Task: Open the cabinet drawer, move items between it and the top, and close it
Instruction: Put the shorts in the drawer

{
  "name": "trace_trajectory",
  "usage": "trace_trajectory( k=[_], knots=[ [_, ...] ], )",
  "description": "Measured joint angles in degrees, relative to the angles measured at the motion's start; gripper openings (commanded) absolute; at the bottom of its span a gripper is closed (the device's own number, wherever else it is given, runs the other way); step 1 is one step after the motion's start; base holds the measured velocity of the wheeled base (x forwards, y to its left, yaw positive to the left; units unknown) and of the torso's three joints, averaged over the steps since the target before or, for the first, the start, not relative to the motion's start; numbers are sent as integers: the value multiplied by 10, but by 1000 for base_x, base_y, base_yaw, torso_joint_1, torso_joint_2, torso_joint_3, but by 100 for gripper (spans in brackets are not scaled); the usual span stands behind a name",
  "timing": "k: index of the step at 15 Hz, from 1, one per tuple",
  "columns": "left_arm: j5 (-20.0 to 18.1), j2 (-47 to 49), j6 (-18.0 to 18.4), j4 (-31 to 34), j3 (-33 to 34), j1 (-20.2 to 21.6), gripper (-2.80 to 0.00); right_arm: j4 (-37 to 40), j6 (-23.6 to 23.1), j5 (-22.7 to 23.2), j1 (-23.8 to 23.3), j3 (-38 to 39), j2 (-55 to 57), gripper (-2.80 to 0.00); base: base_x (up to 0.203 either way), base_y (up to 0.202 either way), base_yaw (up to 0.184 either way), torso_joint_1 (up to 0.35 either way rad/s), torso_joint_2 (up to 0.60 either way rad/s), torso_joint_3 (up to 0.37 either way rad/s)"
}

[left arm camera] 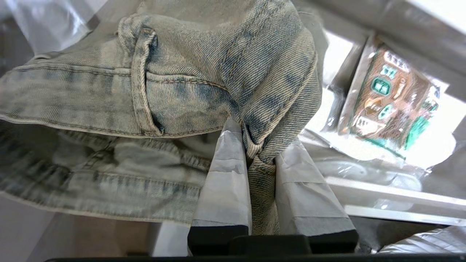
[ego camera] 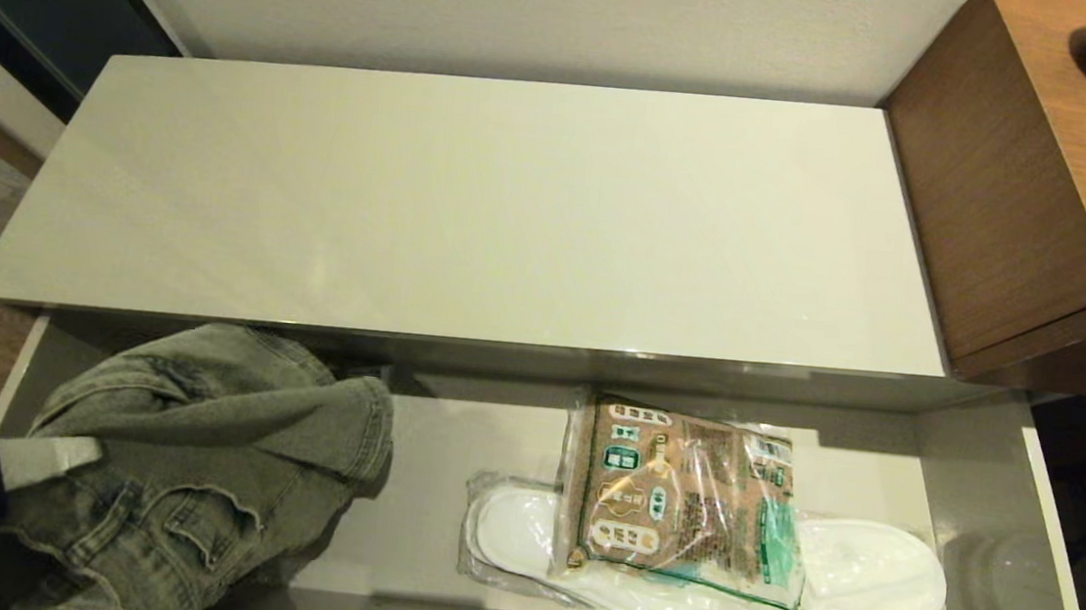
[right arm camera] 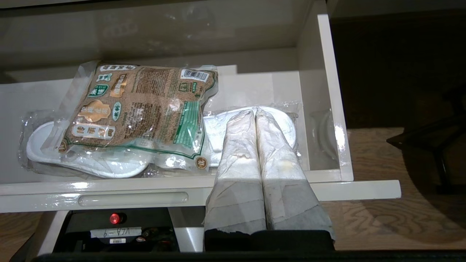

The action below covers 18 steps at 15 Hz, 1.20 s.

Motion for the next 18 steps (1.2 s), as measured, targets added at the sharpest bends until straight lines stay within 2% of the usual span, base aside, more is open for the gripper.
trace_trajectory(
  k=[2, 4, 6, 8, 9, 12, 16, 18],
  knots=[
    [-6, 4, 5, -10, 18, -5, -280, 0, 0, 0, 0, 0, 0, -280, 0, 0, 0, 0, 0, 0],
    [-36, 3, 12, -20, 57, -16, -280, 0, 0, 0, 0, 0, 0, -280, 0, 0, 0, 0, 0, 0],
    [-59, 15, 49, -25, 130, -24, -280, 0, 0, 0, 0, 0, 0, -280, 0, 0, 0, 0, 0, 0],
    [-67, 36, 78, -37, 175, -29, -280, 0, 0, 0, 0, 0, 0, -280, 0, 0, 0, 0, 0, 0],
    [-68, 40, 66, -52, 181, -30, -280, 0, -1, 0, 0, 0, 0, -280, 0, 0, 0, 0, 0, 0],
    [-68, 39, -18, -114, 164, -31, -280, 0, 0, 0, 0, 0, 0, -280, 0, 0, 0, 0, 0, 0],
    [-69, 34, -65, -105, 89, -30, -280, 0, 0, 0, 0, 0, 0, -280, 0, 0, 0, 0, 0, 0],
    [-61, 44, -70, -103, 107, -30, -280, 0, 0, 0, 0, 0, 0, -280, 0, 0, 0, 0, 0, 0]
  ],
)
